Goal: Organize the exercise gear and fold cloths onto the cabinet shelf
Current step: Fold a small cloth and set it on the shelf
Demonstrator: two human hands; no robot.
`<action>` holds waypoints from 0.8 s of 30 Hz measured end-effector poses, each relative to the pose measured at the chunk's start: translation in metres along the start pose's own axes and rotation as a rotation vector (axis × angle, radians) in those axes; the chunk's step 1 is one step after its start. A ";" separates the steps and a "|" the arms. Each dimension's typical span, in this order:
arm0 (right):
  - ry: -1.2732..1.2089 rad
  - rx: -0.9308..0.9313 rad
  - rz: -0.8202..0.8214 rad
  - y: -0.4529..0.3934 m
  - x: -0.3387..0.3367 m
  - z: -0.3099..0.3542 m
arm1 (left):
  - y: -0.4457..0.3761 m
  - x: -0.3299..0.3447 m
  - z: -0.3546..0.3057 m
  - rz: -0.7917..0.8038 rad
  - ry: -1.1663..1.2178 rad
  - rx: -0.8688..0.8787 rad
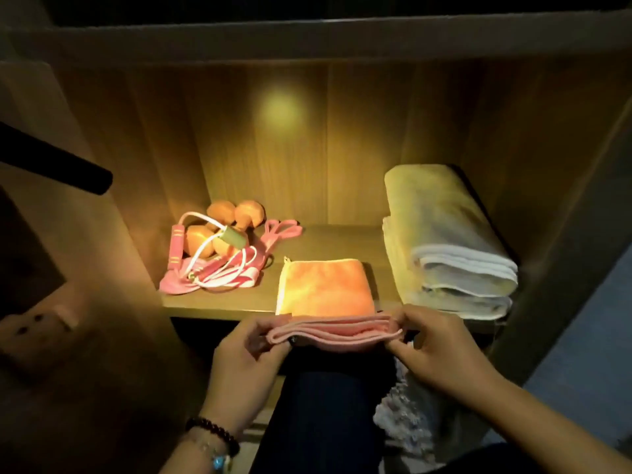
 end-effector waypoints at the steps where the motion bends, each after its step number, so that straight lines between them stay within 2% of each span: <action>1: -0.056 0.039 -0.005 0.014 0.011 -0.001 | 0.014 -0.004 0.012 -0.051 -0.009 -0.004; 4: -0.272 0.177 -0.009 0.048 0.038 -0.006 | 0.043 -0.010 0.033 -0.116 0.006 0.010; 8: -0.397 0.288 -0.020 0.073 0.054 -0.009 | 0.055 -0.008 0.038 -0.071 -0.025 0.019; 13: -0.480 0.276 -0.023 0.081 0.042 -0.001 | 0.065 -0.011 0.031 -0.030 -0.027 0.061; 19: -0.516 0.239 -0.011 0.088 0.039 0.014 | 0.066 -0.018 0.025 -0.121 0.059 0.038; 24: -0.662 0.297 -0.011 0.096 0.043 0.019 | 0.066 -0.030 0.029 -0.178 0.105 0.036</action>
Point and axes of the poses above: each hand's wrist, its own y-axis away from the middle knuckle, its own x-axis out of the palm, z = x × y, the point moved 8 cm from there along -y, towards the middle knuckle, and after that the axes turned 13 degrees about y, right-handed, at the moved point
